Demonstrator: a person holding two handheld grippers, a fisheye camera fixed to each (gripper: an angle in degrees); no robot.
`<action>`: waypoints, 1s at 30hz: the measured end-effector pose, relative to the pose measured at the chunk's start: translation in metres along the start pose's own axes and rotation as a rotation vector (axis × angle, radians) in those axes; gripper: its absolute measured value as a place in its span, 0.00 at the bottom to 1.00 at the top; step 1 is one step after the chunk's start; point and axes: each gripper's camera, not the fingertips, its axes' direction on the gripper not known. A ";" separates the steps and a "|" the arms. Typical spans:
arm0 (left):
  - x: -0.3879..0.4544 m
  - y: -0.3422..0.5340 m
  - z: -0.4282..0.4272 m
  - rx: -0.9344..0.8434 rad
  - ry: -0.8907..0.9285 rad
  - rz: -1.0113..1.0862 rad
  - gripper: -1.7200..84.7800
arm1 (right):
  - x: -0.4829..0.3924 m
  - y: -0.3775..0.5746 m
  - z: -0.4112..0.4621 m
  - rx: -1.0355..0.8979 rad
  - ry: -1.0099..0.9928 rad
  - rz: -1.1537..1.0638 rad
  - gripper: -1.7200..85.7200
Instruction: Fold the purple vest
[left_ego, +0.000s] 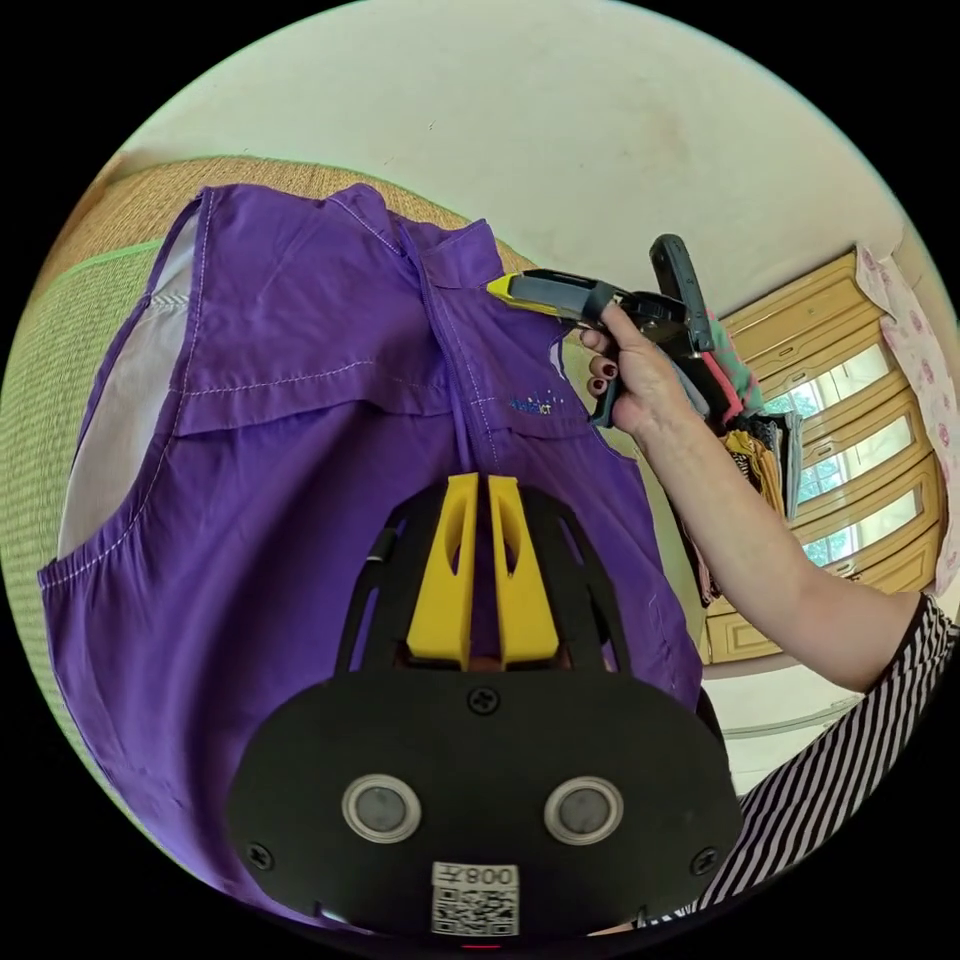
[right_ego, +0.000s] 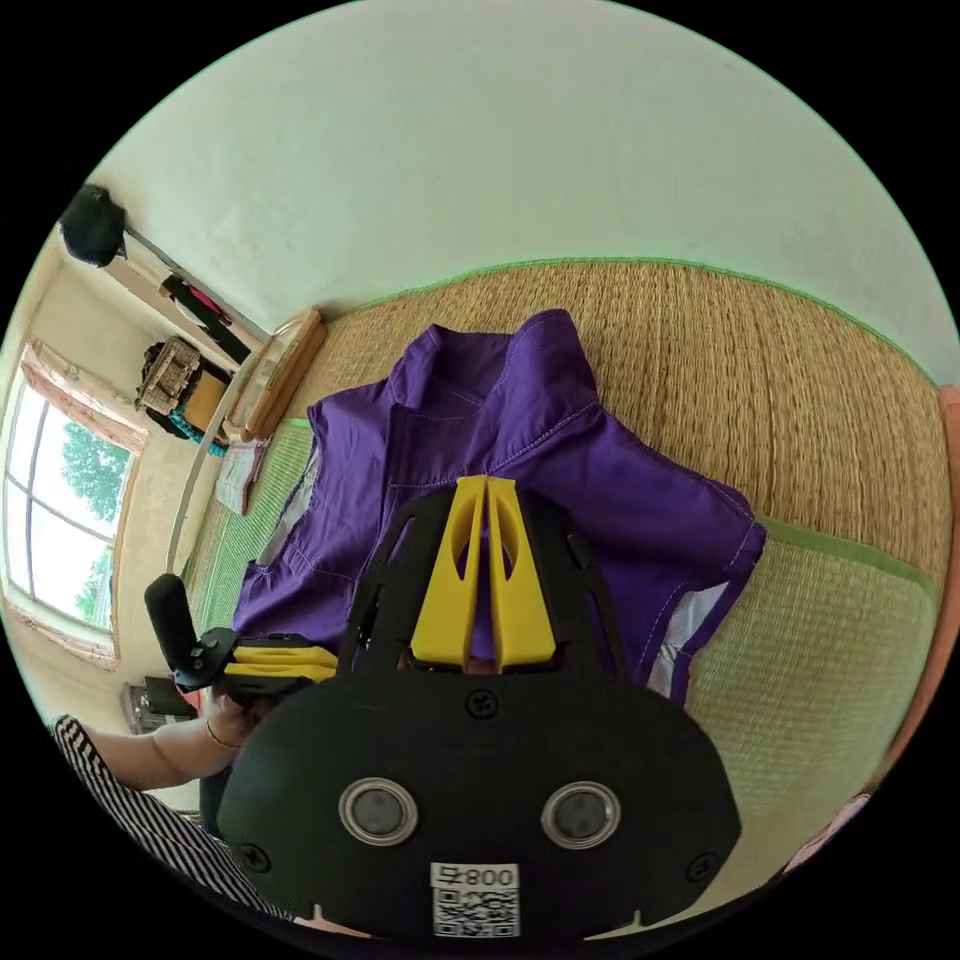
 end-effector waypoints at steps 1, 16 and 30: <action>0.002 0.000 -0.005 0.012 0.010 0.005 0.04 | 0.000 0.008 -0.011 0.022 0.052 -0.011 0.02; 0.011 -0.082 -0.066 0.130 -0.226 0.019 0.03 | 0.051 0.038 -0.023 0.085 0.116 0.076 0.02; 0.084 -0.167 -0.044 0.086 -0.106 0.195 0.06 | 0.076 0.134 -0.030 -0.081 -0.049 0.054 0.12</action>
